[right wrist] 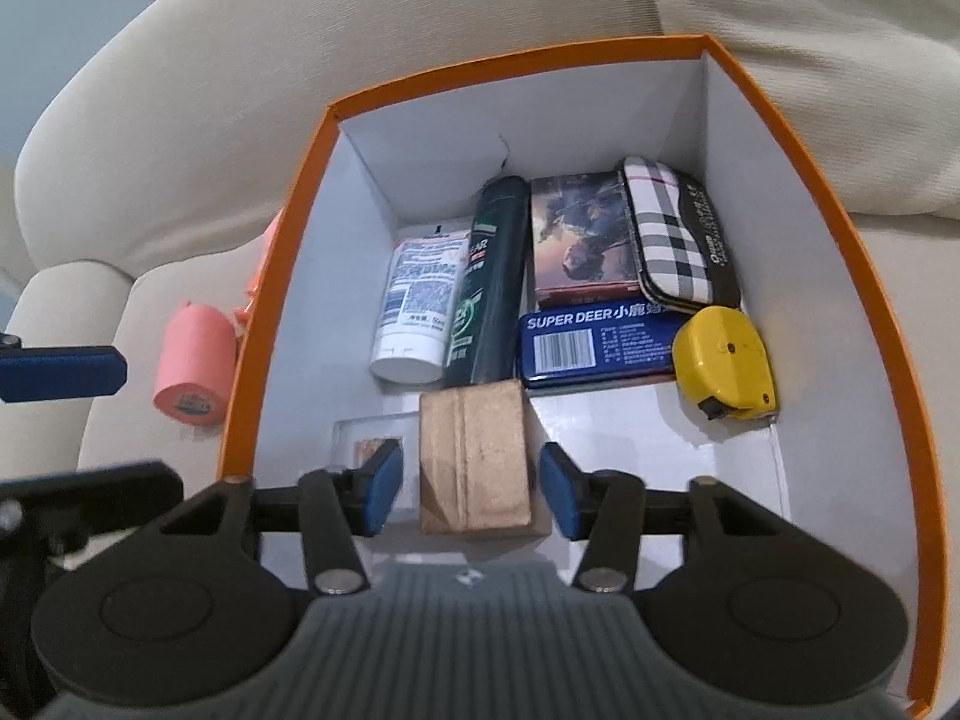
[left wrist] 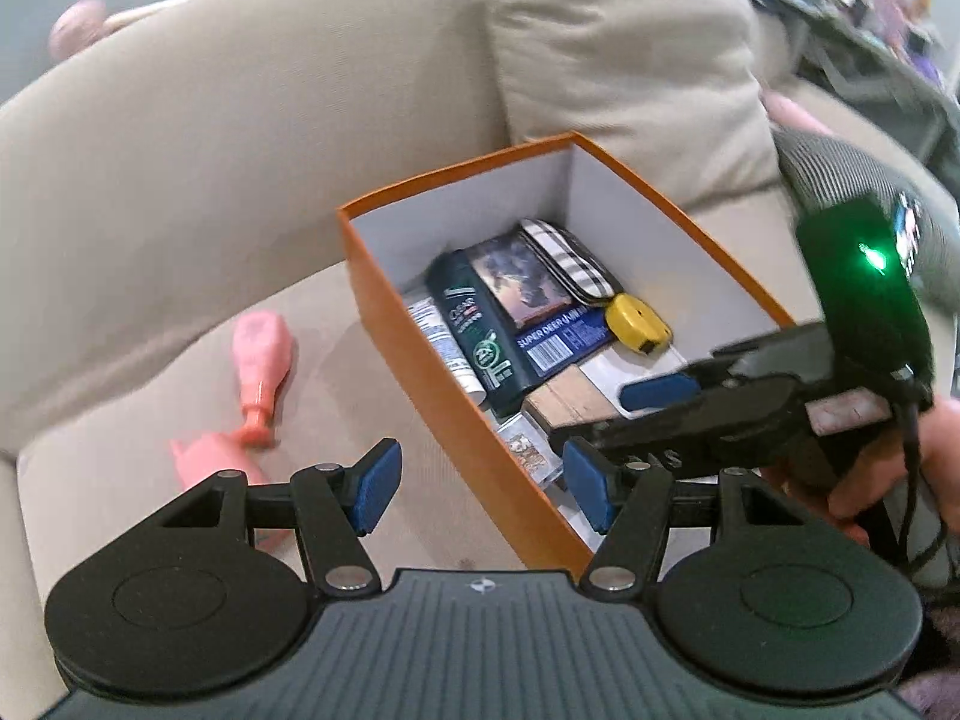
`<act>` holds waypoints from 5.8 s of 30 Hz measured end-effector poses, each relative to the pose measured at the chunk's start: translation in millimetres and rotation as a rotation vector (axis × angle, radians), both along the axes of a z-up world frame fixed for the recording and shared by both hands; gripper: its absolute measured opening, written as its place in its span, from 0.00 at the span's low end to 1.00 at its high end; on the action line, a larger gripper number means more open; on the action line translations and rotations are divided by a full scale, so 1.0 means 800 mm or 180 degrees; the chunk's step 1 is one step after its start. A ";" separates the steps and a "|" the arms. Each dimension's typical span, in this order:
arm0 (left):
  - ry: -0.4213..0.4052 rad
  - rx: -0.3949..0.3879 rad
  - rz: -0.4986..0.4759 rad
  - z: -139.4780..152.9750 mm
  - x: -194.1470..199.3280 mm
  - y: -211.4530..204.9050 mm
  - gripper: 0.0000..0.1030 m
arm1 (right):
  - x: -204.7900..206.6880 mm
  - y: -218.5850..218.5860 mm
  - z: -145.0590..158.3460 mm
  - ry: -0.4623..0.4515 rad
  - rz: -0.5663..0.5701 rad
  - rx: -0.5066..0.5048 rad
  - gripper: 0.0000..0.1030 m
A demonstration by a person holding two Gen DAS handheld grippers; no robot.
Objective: Organize rigid objects
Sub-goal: 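Lower both cubes into the box and open both grippers, then move the left gripper to the pink cup while the right approaches the pink pump bottle, then grasp the pink cup with the left gripper while the right grasps the pink bottle's nozzle, then lift and carry the pink cup and pink bottle over the orange box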
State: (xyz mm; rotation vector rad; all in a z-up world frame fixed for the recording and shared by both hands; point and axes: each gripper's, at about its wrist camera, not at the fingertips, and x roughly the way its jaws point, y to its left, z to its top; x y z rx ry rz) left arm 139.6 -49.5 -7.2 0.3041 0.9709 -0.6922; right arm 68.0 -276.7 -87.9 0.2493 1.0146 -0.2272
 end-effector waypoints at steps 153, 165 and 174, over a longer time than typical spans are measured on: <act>0.0010 -0.0482 0.1586 -0.010 0.041 0.189 0.60 | 0.075 0.222 0.042 -0.0660 0.2122 -0.1579 0.25; -0.0339 -0.0651 0.0833 0.072 -0.027 0.102 0.60 | -0.042 0.171 0.163 -0.0938 0.1493 -0.0826 0.25; -0.0211 -0.0649 0.0189 0.064 -0.053 0.002 0.60 | -0.117 0.080 0.167 -0.0645 0.1116 -0.0946 0.25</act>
